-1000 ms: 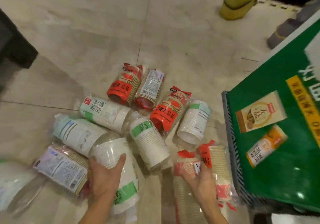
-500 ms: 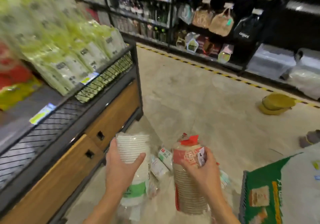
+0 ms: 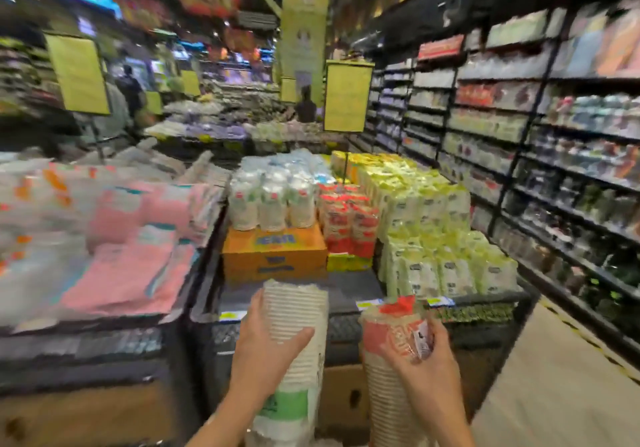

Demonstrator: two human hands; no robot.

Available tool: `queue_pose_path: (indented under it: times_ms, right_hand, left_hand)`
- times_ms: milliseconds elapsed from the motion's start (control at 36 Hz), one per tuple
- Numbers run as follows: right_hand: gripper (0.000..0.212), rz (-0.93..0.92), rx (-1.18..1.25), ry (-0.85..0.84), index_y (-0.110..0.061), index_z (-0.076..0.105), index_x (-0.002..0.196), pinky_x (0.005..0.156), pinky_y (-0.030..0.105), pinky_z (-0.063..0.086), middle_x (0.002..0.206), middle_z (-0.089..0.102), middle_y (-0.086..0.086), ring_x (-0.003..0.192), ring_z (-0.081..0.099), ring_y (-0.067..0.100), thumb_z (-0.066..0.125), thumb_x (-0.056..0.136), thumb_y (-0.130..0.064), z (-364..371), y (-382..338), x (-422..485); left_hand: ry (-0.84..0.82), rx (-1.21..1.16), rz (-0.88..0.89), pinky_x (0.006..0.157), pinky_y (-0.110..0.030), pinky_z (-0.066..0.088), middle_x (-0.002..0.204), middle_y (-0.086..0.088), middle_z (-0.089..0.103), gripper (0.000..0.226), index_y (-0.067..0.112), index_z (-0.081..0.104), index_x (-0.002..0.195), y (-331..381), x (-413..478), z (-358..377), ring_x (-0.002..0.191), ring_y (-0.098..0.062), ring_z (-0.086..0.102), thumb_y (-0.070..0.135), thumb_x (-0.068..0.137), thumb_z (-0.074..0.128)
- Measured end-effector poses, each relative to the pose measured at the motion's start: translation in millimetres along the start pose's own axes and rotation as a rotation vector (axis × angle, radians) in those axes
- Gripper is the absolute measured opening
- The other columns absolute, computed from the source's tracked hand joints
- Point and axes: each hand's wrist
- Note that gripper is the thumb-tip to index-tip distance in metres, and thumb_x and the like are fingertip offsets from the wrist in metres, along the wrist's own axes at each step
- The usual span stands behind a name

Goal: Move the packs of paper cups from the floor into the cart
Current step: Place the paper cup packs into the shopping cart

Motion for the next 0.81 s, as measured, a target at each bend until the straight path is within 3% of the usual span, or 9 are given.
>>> queue_pose_path:
  times_ms: [56,83,167,361,500,583,667,750,806]
  right_hand:
    - [0.104,-0.04,0.044,-0.103,-0.018,0.036,0.162,0.087,0.009,0.053,0.151,0.054,0.004,0.127,0.058,0.024,0.096,0.077,-0.017,27,-21,-6]
    - [0.107,-0.069,0.045,-0.145,-0.023,0.037,0.161,0.086,0.009,0.054,0.15,0.055,0.004,0.125,0.058,0.023,0.097,0.073,-0.028,42,-28,-11]
    - [0.119,-0.161,0.029,-0.258,-0.039,0.038,0.157,0.113,0.042,0.05,0.153,0.056,-0.004,0.137,0.056,0.02,0.092,0.056,-0.07,89,-48,-32]
    - [0.102,-0.295,0.003,-0.465,-0.046,0.042,0.146,0.116,0.044,0.047,0.14,0.061,-0.013,0.133,0.059,0.015,0.093,0.059,-0.064,214,-99,-75]
    - [0.107,-0.338,-0.009,-0.638,-0.042,0.04,0.153,0.108,0.039,0.05,0.137,0.058,-0.019,0.129,0.059,0.013,0.092,0.062,-0.064,318,-138,-103]
    - [0.088,-0.401,0.001,-0.709,-0.048,0.041,0.138,0.099,0.033,0.046,0.12,0.052,-0.034,0.117,0.056,0.008,0.096,0.069,-0.047,380,-159,-124]
    - [0.09,-0.462,-0.022,-0.772,-0.039,0.044,0.148,0.107,0.034,0.044,0.13,0.05,-0.026,0.128,0.055,0.008,0.095,0.073,-0.042,434,-174,-146]
    - [0.065,-0.491,0.007,-0.847,-0.051,0.047,0.114,0.097,0.028,0.043,0.113,0.05,-0.037,0.101,0.053,-0.017,0.096,0.075,-0.033,481,-189,-170]
    - [0.064,-0.495,0.011,-0.897,-0.052,0.046,0.106,0.09,0.024,0.043,0.11,0.051,-0.037,0.096,0.052,-0.019,0.097,0.072,-0.034,511,-197,-186]
  left_hand:
    - [0.064,0.018,-0.048,0.118,-0.039,0.032,0.156,0.01,0.033,0.114,0.032,0.019,0.158,-5,-8,-34,0.144,-0.015,0.034,0.059,0.068,0.083]
    - [0.092,0.025,-0.078,0.116,-0.042,0.036,0.154,0.01,0.037,0.114,0.037,0.019,0.157,-11,-10,-50,0.141,-0.017,0.039,0.064,0.065,0.082]
    - [0.181,0.014,-0.144,0.106,-0.047,0.046,0.139,0.009,0.051,0.111,0.049,0.027,0.147,-35,-19,-99,0.127,-0.017,0.053,0.072,0.053,0.081]
    - [0.402,-0.003,-0.276,0.108,-0.044,0.043,0.149,0.002,0.042,0.122,0.037,0.022,0.154,-87,-33,-212,0.135,-0.021,0.045,0.074,0.051,0.077]
    - [0.555,-0.012,-0.322,0.101,-0.04,0.046,0.132,0.008,0.045,0.113,0.035,0.028,0.151,-129,-31,-301,0.127,-0.021,0.05,0.063,0.058,0.085]
    - [0.629,-0.014,-0.335,0.1,-0.041,0.049,0.129,0.011,0.051,0.108,0.044,0.029,0.146,-158,-32,-354,0.123,-0.019,0.055,0.067,0.056,0.085]
    - [0.688,-0.002,-0.343,0.096,-0.044,0.052,0.125,0.015,0.055,0.093,0.055,0.03,0.134,-180,-38,-400,0.115,-0.014,0.057,0.065,0.058,0.084]
    - [0.782,0.024,-0.353,0.093,-0.039,0.052,0.121,0.015,0.053,0.095,0.046,0.032,0.139,-196,-42,-438,0.112,-0.013,0.057,0.059,0.062,0.086]
    - [0.822,0.023,-0.384,0.094,-0.039,0.052,0.125,0.014,0.052,0.1,0.04,0.032,0.143,-207,-46,-461,0.114,-0.013,0.056,0.061,0.061,0.086]
Point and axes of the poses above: each hand's wrist, its own x-axis towards the middle knuckle, its own z-axis out of the palm, y = z × x
